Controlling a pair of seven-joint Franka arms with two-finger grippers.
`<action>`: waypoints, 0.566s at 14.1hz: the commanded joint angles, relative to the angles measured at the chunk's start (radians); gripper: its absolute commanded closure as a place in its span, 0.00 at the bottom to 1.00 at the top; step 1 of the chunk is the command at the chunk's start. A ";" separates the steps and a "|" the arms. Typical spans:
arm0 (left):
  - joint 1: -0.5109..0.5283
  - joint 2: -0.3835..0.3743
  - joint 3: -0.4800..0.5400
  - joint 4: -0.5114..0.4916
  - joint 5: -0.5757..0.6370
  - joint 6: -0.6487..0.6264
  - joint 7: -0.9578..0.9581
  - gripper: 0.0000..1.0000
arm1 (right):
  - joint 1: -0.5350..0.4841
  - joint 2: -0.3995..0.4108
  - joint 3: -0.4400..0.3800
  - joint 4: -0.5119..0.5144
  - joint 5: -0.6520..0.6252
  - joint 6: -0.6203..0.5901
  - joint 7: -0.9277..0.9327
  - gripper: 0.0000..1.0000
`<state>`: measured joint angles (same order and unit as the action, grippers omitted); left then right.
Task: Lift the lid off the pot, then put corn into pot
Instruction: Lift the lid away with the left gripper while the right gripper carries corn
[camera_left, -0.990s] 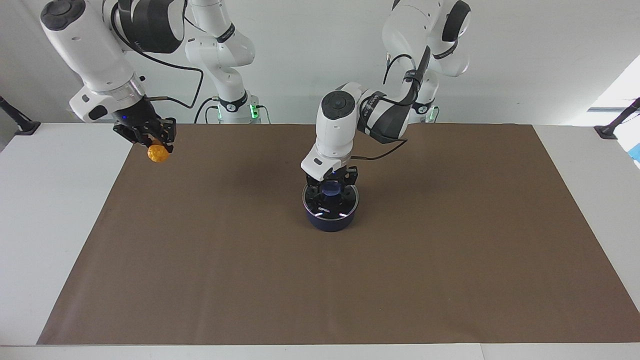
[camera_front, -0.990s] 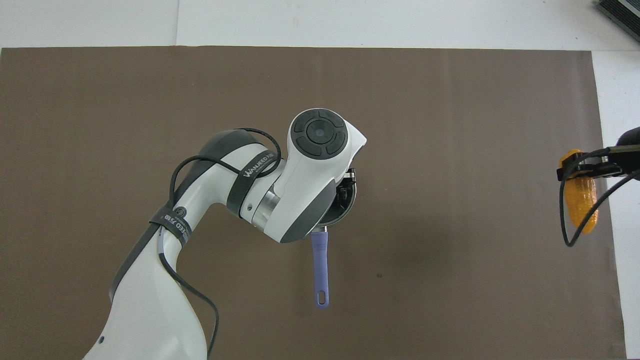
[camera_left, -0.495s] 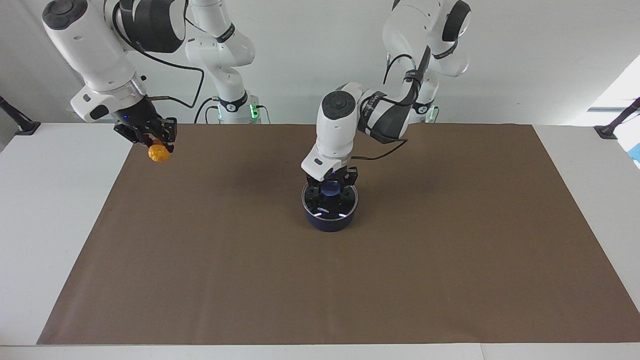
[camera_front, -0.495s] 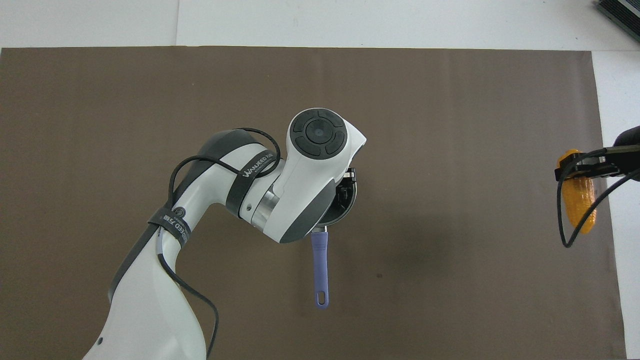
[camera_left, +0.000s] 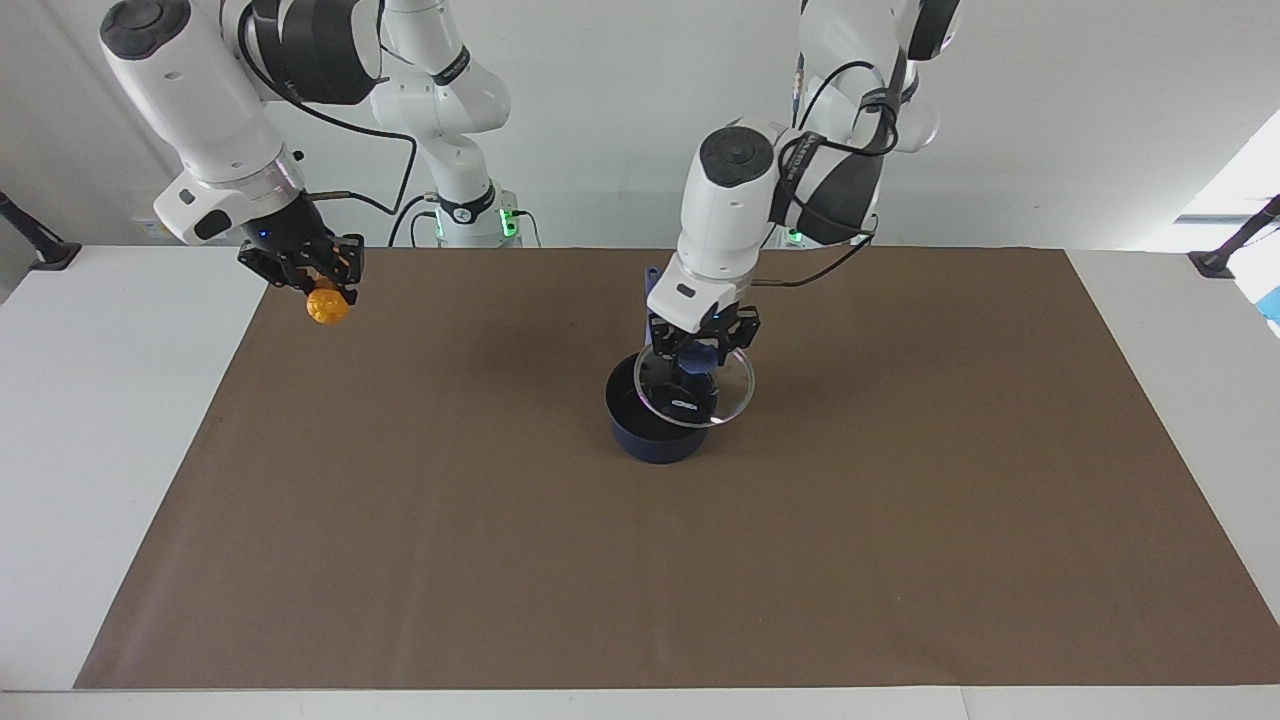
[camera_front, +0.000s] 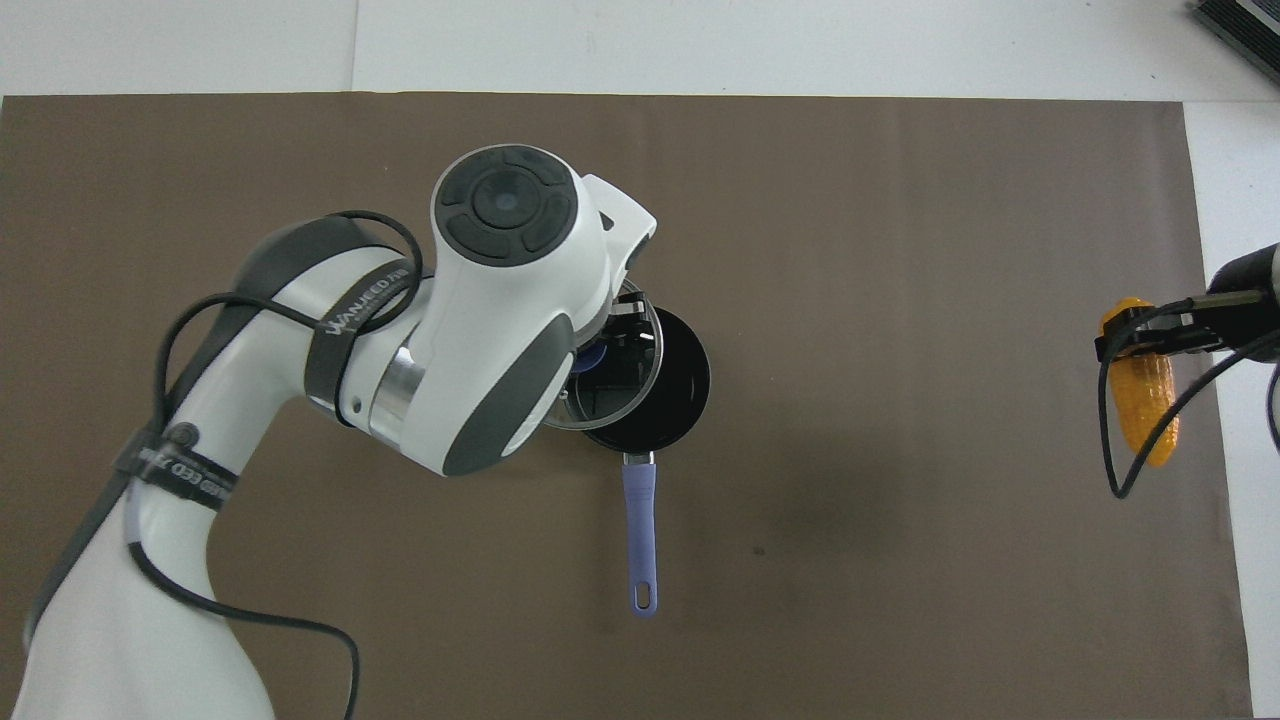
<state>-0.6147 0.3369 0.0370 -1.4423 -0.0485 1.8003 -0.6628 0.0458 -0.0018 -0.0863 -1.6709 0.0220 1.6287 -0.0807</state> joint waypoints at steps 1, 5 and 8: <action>0.070 -0.055 -0.002 -0.024 -0.017 -0.041 0.015 1.00 | -0.007 -0.001 0.063 0.013 -0.008 -0.001 0.038 1.00; 0.154 -0.058 -0.002 -0.024 -0.016 -0.084 0.191 1.00 | -0.007 0.006 0.186 0.013 -0.008 0.019 0.152 1.00; 0.236 -0.061 -0.002 -0.024 -0.013 -0.087 0.268 1.00 | 0.050 0.037 0.260 0.014 -0.010 0.077 0.307 1.00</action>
<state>-0.4256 0.2985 0.0414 -1.4521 -0.0502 1.7284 -0.4556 0.0608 0.0044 0.1435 -1.6650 0.0220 1.6673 0.1367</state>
